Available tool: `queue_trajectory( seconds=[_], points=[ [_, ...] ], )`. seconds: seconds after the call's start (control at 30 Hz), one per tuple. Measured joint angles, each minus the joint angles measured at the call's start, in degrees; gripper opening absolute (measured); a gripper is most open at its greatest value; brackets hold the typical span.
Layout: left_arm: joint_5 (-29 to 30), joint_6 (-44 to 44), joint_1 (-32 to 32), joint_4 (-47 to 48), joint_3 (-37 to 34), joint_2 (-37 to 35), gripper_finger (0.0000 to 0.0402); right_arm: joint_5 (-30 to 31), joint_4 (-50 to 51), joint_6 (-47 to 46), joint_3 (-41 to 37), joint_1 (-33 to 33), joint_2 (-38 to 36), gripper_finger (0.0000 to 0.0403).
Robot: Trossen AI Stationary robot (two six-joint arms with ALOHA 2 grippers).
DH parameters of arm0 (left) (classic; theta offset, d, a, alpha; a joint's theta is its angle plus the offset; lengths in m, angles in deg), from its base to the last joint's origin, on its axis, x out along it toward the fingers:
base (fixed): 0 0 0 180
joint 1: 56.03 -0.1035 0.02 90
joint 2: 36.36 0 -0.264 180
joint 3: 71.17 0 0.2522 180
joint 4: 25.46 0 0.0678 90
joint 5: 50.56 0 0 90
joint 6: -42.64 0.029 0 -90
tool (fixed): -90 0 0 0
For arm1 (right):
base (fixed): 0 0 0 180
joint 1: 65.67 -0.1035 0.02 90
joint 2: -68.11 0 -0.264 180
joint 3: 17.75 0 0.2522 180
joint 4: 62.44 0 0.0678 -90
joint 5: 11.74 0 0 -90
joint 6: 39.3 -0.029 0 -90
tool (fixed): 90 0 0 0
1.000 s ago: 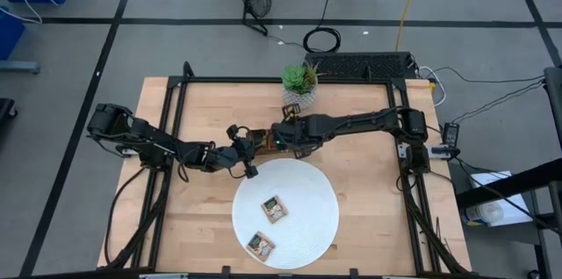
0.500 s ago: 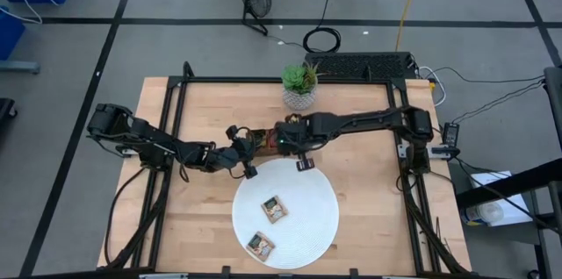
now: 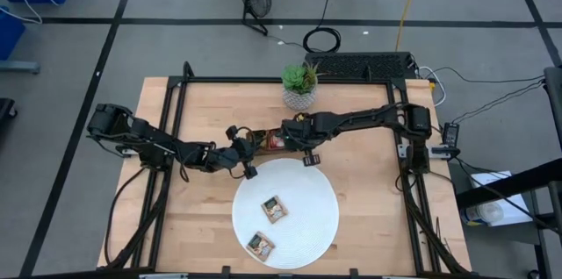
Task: Pick & Place Tea
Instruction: Put the vanilla tea bag into the wooden organizer
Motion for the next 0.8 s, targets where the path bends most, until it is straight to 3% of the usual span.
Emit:
queue_trajectory(
  seconds=[0.47,0.8],
  points=[
    [-0.02,-0.77,0.0,-0.06,0.0,0.0,0.0044,0.42,-7.24,-0.32,-7.11,-0.14,-0.35,0.0],
    [-0.04,-0.77,0.0,-1.05,0.0,0.0,0.0044,13.93,-8.01,-1.29,-7.47,-3.72,-0.46,0.0]
  ],
)
